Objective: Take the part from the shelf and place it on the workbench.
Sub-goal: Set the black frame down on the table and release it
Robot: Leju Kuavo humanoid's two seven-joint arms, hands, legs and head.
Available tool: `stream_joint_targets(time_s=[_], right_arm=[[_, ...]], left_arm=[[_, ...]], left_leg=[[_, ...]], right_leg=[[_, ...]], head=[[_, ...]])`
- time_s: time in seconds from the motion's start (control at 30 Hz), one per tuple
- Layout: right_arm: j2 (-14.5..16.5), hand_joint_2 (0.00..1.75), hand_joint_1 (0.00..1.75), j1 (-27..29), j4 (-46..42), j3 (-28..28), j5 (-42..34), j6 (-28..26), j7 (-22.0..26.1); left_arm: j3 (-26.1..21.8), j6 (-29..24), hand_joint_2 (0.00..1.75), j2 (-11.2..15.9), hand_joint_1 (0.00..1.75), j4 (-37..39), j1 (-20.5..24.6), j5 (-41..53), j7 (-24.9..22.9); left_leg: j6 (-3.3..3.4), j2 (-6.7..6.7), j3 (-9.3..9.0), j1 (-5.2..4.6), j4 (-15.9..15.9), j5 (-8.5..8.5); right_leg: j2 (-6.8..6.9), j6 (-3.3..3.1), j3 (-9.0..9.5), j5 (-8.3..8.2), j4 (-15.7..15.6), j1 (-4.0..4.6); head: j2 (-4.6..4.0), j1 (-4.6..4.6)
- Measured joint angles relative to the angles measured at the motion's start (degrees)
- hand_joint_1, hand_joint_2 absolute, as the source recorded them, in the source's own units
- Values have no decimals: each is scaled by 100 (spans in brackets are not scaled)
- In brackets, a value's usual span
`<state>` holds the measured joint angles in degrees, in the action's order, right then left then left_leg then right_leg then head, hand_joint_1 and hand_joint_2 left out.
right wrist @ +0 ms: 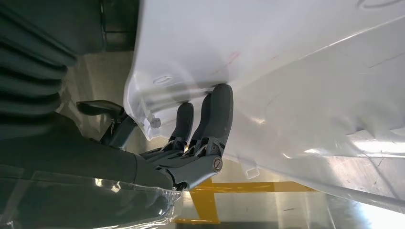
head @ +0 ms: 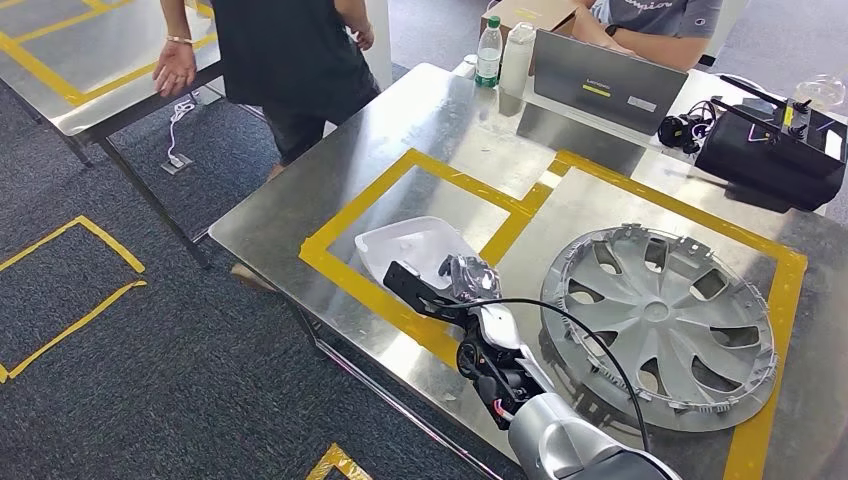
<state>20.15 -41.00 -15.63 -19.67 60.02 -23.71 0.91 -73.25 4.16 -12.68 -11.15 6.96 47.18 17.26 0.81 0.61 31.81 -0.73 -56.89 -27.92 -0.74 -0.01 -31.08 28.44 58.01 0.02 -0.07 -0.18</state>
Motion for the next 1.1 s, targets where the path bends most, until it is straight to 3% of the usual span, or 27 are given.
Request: stream_joint_targets(time_s=[0.7, 0.83, 1.07, 1.1], right_arm=[[33, 0, 175, -13, -15, -34, -126, 128, -30], [33, 0, 175, -35, -36, -123, -263, 195, -43], [35, 0, 175, -42, -66, -404, -522, 271, -44], [36, 44, 175, -43, -66, -442, -565, 272, -48]], left_arm=[[69, 26, 175, -3, 0, -2, 0, 175, 282], [64, 90, 0, -8, 0, 0, 1, 30, 277], [46, 182, 0, -7, 0, 0, 3, -52, 54], [45, 186, 0, -5, 0, 0, 3, -55, 50]], left_leg=[[-1, -1, 3, 0, 0, -1], [-1, -1, 2, 0, 0, -1], [-1, -1, 3, 1, 0, -1], [-1, -2, 3, 1, 0, -1]], right_leg=[[-1, 0, -4, 0, 0, 0], [-1, 0, -4, 0, 0, 1], [-2, 0, -4, 0, 0, 1], [-2, 0, -4, 0, 0, 1]], head=[[0, 1], [0, 0], [0, 0], [0, 0]])
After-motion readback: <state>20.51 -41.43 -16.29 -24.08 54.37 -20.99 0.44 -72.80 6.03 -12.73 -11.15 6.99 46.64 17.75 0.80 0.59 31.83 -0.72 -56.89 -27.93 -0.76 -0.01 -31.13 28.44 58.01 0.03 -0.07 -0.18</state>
